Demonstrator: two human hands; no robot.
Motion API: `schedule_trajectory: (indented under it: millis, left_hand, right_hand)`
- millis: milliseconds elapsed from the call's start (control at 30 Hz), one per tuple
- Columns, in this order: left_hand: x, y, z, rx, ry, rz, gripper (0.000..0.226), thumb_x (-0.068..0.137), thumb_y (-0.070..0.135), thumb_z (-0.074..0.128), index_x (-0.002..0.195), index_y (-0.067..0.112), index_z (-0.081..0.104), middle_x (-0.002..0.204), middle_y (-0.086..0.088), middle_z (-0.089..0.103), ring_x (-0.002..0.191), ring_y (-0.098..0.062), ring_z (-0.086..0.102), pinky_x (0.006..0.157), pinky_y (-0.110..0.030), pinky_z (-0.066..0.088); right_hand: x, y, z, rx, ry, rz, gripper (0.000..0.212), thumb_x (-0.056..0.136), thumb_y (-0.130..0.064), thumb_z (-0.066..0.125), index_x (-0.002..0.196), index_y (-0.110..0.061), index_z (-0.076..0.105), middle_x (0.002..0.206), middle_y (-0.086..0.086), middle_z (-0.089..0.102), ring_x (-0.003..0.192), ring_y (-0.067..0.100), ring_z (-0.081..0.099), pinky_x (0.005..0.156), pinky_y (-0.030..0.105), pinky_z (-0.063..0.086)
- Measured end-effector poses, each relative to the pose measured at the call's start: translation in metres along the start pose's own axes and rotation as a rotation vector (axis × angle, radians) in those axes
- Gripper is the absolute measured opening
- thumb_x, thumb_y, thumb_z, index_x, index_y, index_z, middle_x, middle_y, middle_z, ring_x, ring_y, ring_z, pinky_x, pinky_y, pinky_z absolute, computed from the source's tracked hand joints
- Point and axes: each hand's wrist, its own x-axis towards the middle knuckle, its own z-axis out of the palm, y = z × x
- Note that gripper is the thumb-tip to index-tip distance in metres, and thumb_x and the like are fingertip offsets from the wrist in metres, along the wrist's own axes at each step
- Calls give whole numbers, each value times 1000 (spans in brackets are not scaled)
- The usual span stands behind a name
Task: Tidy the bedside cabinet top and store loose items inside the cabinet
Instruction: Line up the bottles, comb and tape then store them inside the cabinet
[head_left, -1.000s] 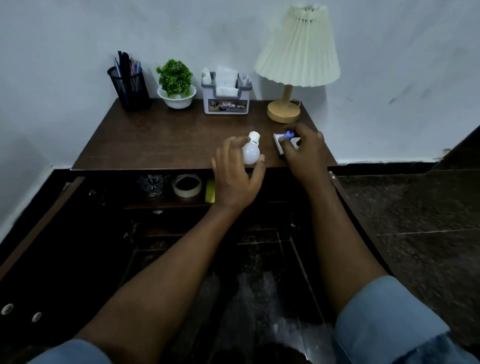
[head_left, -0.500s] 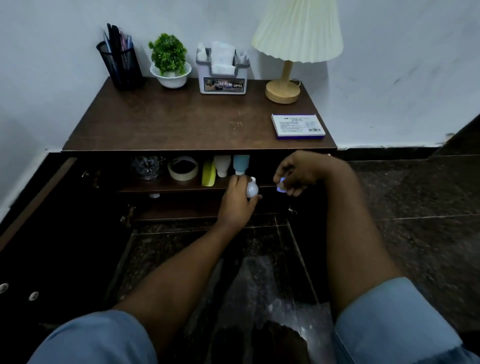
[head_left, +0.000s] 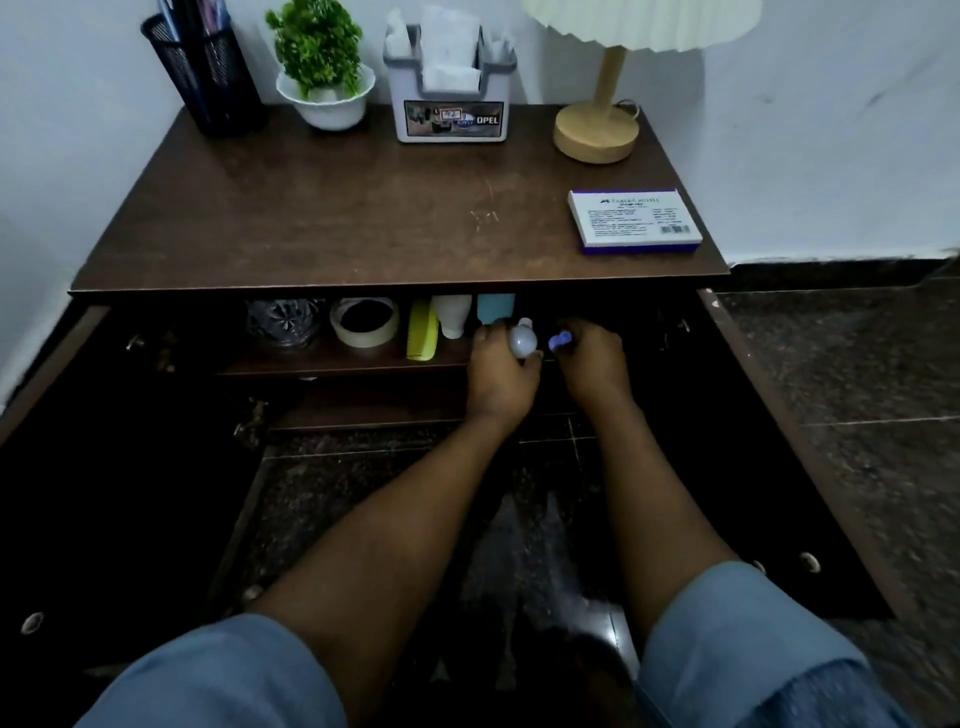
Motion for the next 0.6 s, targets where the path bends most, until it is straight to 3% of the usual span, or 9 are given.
schedule_trajectory:
  millis: [133, 333, 433, 600]
  left_hand:
    - [-1, 0, 3, 16, 8, -1, 33, 82, 17, 73, 108, -2, 63, 111, -20, 61, 102, -31, 58, 81, -19, 35]
    - [-12, -1, 5, 13, -29, 32, 37, 87, 18, 70, 117, -1, 58, 118, -18, 56, 108, -32, 58, 87, -26, 41]
    - [-12, -3, 4, 48, -47, 67, 43, 92, 18, 69, 129, 2, 56, 125, -18, 55, 115, -32, 56, 94, -32, 44]
    - [-7, -4, 2, 26, -33, 59, 45, 94, 15, 68, 137, 7, 56, 127, -15, 64, 119, -30, 59, 98, -35, 47]
  right_hand:
    - [2, 3, 2, 90, 7, 9, 20, 90, -3, 66, 109, -2, 72, 106, 17, 75, 101, 34, 70, 91, 46, 55]
    - [3, 7, 5, 169, 16, 50, 13, 91, -5, 65, 102, -1, 72, 100, 17, 76, 96, 34, 71, 89, 47, 56]
    - [1, 7, 7, 205, 73, 89, 10, 90, -4, 64, 96, -6, 72, 96, 10, 77, 93, 26, 71, 82, 31, 54]
    - [5, 7, 10, 218, 109, 109, 12, 92, -4, 67, 102, -9, 73, 97, 0, 75, 89, 12, 65, 71, 9, 37]
